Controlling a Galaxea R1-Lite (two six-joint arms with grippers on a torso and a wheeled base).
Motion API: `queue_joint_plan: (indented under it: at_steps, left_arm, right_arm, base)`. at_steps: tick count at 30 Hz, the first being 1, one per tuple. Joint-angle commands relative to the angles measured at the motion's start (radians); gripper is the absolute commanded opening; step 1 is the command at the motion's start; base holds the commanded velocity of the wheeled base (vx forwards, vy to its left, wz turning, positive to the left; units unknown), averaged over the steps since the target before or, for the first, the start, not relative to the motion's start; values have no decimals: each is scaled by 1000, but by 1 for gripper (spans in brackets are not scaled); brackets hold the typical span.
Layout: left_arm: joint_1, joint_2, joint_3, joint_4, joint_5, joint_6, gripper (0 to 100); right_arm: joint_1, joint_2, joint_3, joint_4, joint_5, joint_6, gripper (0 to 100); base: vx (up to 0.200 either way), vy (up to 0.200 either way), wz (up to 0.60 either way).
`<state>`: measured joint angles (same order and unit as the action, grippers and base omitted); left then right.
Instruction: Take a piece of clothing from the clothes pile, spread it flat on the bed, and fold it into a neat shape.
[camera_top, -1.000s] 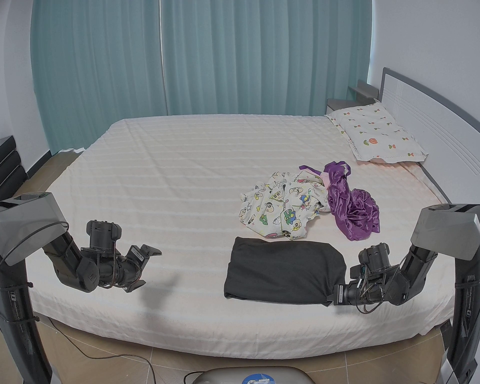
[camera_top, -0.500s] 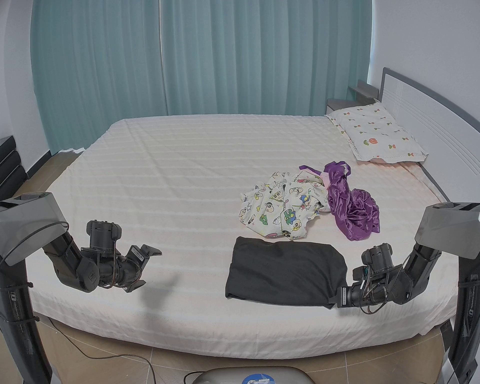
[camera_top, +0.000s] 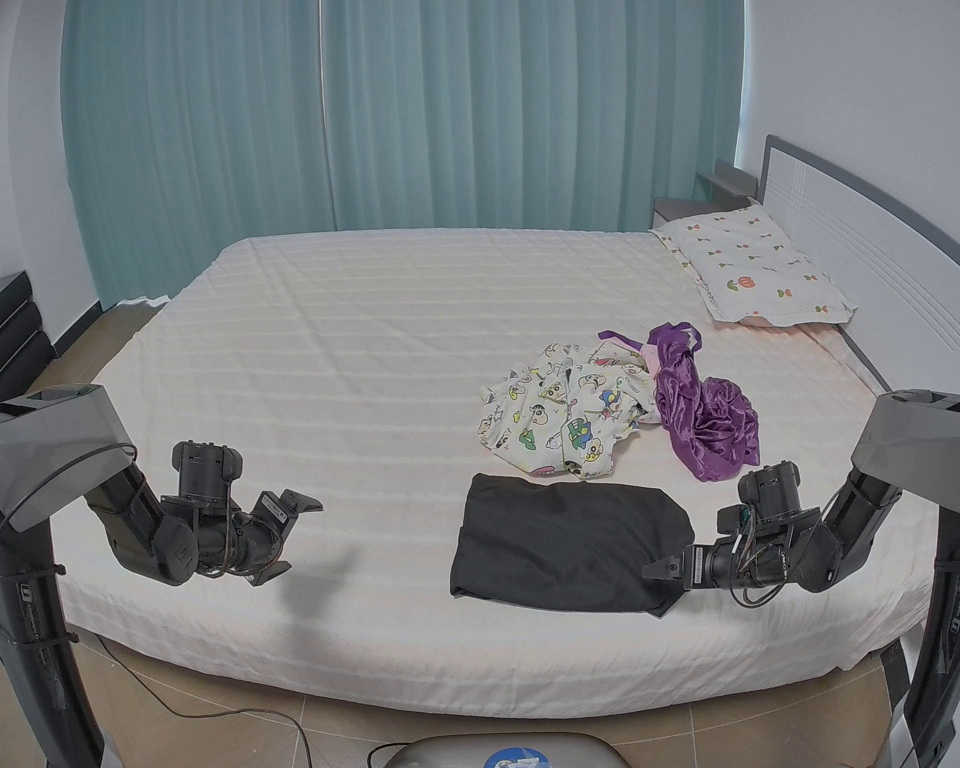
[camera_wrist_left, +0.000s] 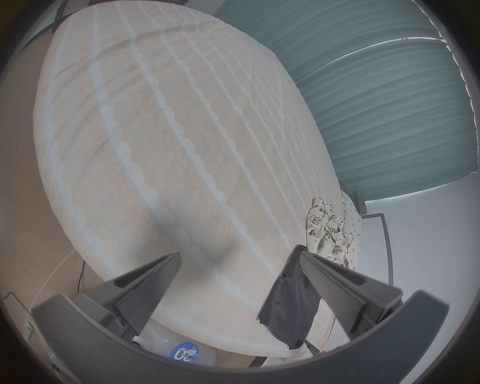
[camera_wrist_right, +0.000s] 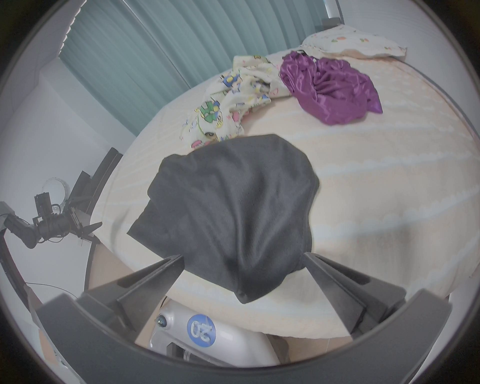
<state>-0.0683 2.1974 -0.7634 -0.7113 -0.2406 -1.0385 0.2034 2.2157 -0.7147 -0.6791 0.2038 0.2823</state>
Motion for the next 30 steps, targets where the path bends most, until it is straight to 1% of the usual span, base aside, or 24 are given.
queue_joint_plan:
  at_steps: [1,2,3,5,7,8,9,10,12,14,16,17,18,19,21,22,24,25,27,28,29,30]
  left_arm:
    - [1,-19,29,-56,41,3,100]
    - [-1,-31,35,-74,55,5,100]
    - [-2,-64,53,-120,80,5,100]
    - [-4,-107,85,-180,83,5,100]
    - [-7,-120,93,-194,84,8,100]
    - [-24,-165,102,-198,93,32,100]
    - [-25,-171,102,-198,96,38,100]
    - [-27,-212,116,-200,121,61,100]
    - [-27,-280,136,-200,152,91,100]
    - [-27,-334,156,-198,158,114,100]
    - [-25,-433,213,-198,159,150,100]
    - [-25,-433,213,-198,159,150,100]
    - [-25,-516,254,-198,162,179,100]
    - [-22,-544,265,-198,165,190,100]
    - [-4,-634,291,-195,190,229,100]
    - [21,-717,312,-188,216,261,100]
    - [33,-806,343,-163,233,304,100]
    - [33,-806,343,-163,233,304,100]
    - [33,-956,391,-97,254,362,100]
    - [33,-956,391,-97,254,362,100]
    - [33,-1041,418,-60,273,387,100]
    - [33,-1041,418,-60,273,387,100]
  right_arm:
    - [-6,-61,-35,4,-67,6,100]
    - [-7,-62,-40,3,-78,6,100]
    - [-12,-61,-45,-7,-96,12,100]
    - [-15,-62,-55,-10,-107,38,100]
    - [-15,-64,-60,-10,-109,52,100]
    - [-15,-103,-65,-10,-130,104,100]
    - [-15,-111,-63,-8,-135,112,100]
    - [-15,-156,-54,-7,-162,155,100]
    - [-15,-212,-32,-5,-187,178,100]
    - [-19,-260,-6,-10,-199,179,100]
    - [-35,-357,40,-8,-207,179,100]
    - [-35,-357,40,-8,-207,179,100]
    - [-42,-442,78,-7,-205,184,100]
    - [-47,-472,90,-8,-207,184,100]
    - [-59,-565,141,-10,-207,184,100]
    - [-62,-657,195,-10,-205,184,100]
    - [-73,-769,264,-8,-205,178,100]
    - [-73,-769,264,-8,-205,178,100]
    - [-75,-944,347,4,-208,175,100]
    - [-75,-944,347,4,-208,175,100]
    - [-76,-1030,388,9,-210,172,100]
    - [-76,-1030,388,9,-210,172,100]
  base:
    - [0,0,0]
    - [0,0,0]
    - [0,0,0]
    - [0,0,0]
    - [0,0,0]
    - [0,0,0]
    - [0,0,0]
    - [0,0,0]
    - [0,0,0]
    - [0,0,0]
    - [0,0,0]
    - [0,0,0]
    - [0,0,0]
    - [0,0,0]
    - [0,0,0]
    - [0,0,0]
    - [0,0,0]
    - [0,0,0]
    - [0,0,0]
    - [0,0,0]
    - [0,0,0]
    - [0,0,0]
